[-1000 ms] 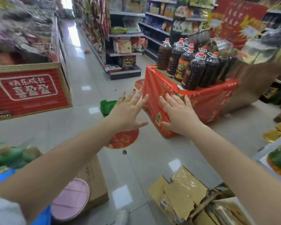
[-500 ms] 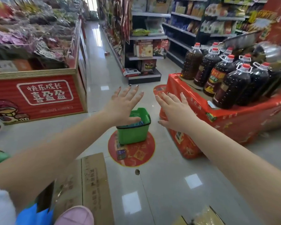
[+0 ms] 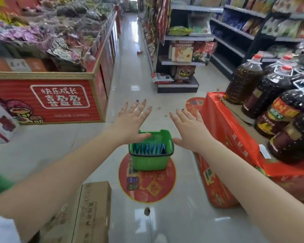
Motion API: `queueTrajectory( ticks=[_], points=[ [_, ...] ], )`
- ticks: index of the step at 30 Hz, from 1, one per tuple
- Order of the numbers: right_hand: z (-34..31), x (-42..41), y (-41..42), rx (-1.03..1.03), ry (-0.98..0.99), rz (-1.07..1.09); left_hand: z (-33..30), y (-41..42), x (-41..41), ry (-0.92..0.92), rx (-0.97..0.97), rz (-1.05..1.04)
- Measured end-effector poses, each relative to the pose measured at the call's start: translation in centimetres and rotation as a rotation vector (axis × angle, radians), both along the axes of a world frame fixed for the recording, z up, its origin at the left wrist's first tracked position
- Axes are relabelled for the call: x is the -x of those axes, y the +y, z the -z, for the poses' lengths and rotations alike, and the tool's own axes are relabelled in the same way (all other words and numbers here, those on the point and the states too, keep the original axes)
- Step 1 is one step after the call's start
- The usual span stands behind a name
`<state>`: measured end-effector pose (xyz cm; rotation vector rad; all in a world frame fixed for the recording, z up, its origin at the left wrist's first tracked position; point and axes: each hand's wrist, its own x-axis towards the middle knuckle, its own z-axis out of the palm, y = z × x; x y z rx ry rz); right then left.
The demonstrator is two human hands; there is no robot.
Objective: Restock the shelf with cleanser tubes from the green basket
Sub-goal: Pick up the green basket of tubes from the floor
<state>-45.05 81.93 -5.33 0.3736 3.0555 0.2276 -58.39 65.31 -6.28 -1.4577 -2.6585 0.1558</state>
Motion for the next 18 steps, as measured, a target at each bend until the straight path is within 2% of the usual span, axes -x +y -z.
queueTrajectory(
  ticks=[9,14,18],
  points=[
    [3.3,10.6,10.9,0.023,-0.119,-0.099,3.9,7.7,10.1,-0.097,0.018,-0.172],
    [6.5,16.7,13.9,0.032,-0.174,-0.136,6.9,11.0,15.7,-0.118,0.045,-0.18],
    [9.4,21.6,16.2,0.065,-0.225,-0.118,9.8,13.8,21.1,-0.107,0.113,-0.101]
  ],
)
